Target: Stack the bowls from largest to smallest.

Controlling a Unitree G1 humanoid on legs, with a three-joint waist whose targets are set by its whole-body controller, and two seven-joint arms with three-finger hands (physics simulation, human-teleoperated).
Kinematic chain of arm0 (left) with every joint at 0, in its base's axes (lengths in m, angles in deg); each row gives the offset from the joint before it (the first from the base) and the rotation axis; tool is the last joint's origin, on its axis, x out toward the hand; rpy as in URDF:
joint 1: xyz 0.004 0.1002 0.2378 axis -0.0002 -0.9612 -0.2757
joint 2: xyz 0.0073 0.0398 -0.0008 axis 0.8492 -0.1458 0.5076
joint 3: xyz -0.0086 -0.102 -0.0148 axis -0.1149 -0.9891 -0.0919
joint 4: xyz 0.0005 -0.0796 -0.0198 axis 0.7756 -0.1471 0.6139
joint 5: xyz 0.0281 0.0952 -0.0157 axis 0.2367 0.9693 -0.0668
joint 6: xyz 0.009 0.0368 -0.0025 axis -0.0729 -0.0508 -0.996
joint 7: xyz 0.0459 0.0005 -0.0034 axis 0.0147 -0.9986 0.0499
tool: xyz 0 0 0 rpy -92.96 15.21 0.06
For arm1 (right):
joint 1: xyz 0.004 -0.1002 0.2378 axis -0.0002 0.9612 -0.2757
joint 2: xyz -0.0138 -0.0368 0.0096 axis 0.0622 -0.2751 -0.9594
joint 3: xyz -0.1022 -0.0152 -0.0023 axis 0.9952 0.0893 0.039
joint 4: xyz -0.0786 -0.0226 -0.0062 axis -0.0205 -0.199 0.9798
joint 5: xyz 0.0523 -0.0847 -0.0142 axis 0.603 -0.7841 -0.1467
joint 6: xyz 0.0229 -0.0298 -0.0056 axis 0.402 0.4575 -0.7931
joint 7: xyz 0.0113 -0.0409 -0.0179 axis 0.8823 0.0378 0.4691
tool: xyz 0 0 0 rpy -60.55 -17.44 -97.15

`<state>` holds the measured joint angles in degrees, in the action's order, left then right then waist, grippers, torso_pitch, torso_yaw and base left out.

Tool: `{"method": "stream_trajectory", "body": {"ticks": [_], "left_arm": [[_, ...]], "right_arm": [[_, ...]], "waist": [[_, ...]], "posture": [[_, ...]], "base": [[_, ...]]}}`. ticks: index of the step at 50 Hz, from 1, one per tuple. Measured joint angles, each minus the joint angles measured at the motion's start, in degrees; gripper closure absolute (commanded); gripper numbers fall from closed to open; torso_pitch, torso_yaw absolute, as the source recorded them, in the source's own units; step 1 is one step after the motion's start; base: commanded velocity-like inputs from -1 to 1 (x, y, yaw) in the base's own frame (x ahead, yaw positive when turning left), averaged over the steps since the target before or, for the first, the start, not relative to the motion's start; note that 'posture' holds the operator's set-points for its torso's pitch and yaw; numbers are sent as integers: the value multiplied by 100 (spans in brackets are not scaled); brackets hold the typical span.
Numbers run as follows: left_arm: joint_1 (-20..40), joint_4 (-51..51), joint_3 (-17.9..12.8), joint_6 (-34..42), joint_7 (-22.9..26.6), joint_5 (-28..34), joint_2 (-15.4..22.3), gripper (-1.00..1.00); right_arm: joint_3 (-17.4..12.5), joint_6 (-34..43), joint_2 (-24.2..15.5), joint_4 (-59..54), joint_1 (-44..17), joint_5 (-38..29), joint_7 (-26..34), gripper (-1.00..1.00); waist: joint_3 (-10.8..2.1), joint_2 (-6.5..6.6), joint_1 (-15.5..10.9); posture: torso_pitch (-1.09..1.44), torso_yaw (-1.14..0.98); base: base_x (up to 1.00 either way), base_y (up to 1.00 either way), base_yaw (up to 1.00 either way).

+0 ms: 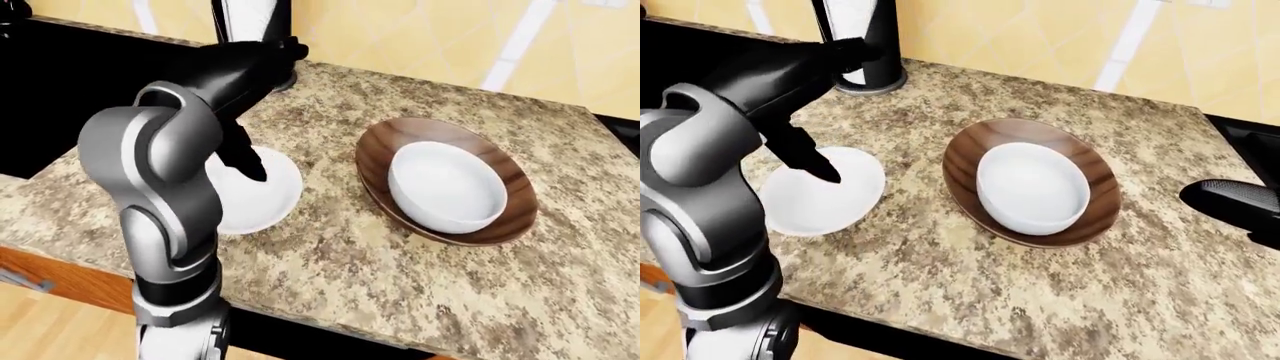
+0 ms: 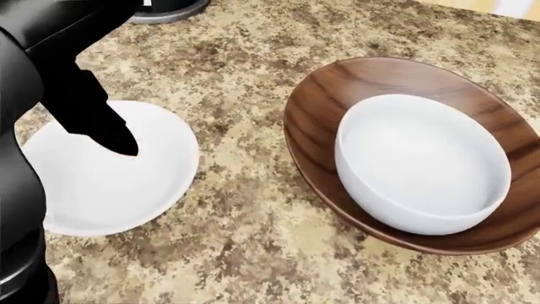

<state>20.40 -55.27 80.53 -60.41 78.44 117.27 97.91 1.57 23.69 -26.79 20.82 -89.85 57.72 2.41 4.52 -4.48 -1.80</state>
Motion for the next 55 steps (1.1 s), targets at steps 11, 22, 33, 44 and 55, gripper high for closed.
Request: {"method": "stream_trajectory", "body": {"ticks": [11, 22, 33, 44, 55], "left_arm": [[185, 210, -327, 114, 642, -820, 756, -79], [173, 276, -696, 247, 1082, -1684, 1661, -100], [-354, 501, -742, 27, 1313, -2069, 1865, -100], [-865, 739, -806, -244, 1404, -2166, 1796, -100], [-1385, 717, -757, -612, 1122, -1976, 1549, -100]], "right_arm": [[-92, 6, 16, -32, 31, -20, 47, -100], [-73, -7, -27, -34, 7, 29, -18, -100], [-34, -3, -26, -25, -4, 30, -40, -100], [-29, 19, -4, -41, 2, -29, 9, -100], [-39, 22, 99, 27, 50, -72, 44, -100]], "waist": [[25, 37, 1], [23, 71, -2], [19, 64, -12], [1, 77, -7], [-27, 86, 4]], "posture": [[0, 0], [0, 0], [0, 0], [0, 0], [0, 0]], "base": [[0, 0, 0], [0, 0, 0], [0, 0, 0], [0, 0, 0], [0, 0, 0]]}}
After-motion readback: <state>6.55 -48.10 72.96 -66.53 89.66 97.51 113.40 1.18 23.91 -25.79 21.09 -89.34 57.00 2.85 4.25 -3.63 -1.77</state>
